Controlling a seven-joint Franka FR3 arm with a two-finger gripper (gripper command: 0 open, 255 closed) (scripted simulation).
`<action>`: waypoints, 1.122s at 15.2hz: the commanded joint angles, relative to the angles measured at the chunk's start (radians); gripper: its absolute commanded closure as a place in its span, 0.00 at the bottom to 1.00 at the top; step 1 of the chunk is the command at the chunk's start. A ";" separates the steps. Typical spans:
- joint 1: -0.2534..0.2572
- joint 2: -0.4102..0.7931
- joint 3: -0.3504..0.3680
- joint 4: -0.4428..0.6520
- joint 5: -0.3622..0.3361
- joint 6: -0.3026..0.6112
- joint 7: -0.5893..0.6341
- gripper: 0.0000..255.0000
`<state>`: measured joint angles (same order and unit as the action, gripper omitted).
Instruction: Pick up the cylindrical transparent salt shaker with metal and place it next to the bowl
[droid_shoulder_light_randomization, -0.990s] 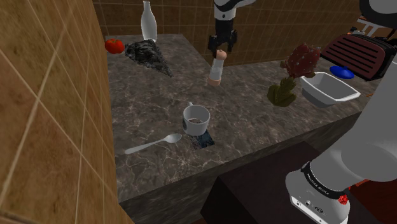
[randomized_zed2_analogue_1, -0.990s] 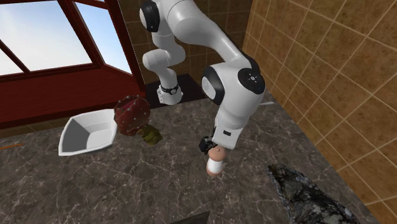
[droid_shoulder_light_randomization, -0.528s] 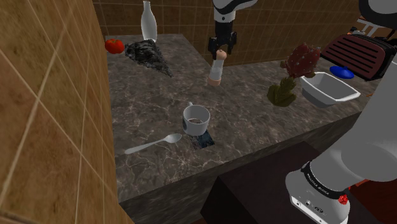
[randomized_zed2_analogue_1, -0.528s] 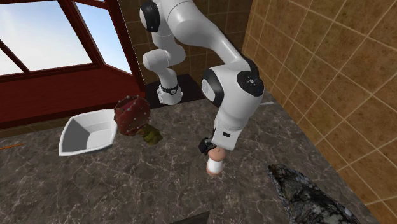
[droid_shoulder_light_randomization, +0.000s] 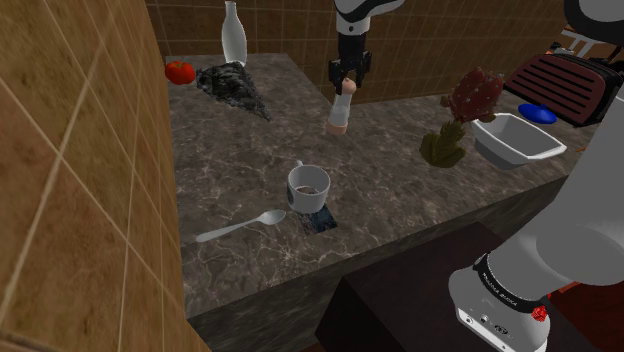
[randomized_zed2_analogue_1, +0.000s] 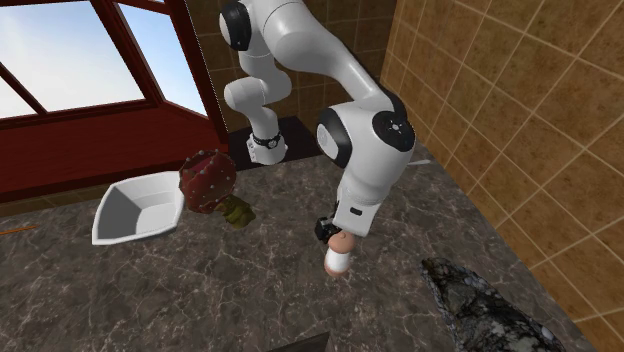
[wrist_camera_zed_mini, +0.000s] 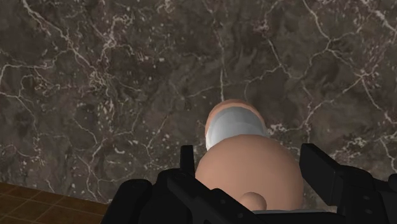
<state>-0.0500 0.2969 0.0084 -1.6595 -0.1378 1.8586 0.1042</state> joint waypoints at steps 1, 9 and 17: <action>0.000 0.000 0.000 0.000 0.000 0.000 0.000 1.00; 0.001 -0.014 0.001 0.060 0.003 -0.074 -0.009 1.00; 0.003 -0.021 0.001 0.157 0.005 -0.178 -0.021 1.00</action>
<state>-0.0475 0.2757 0.0095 -1.5204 -0.1330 1.6985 0.0857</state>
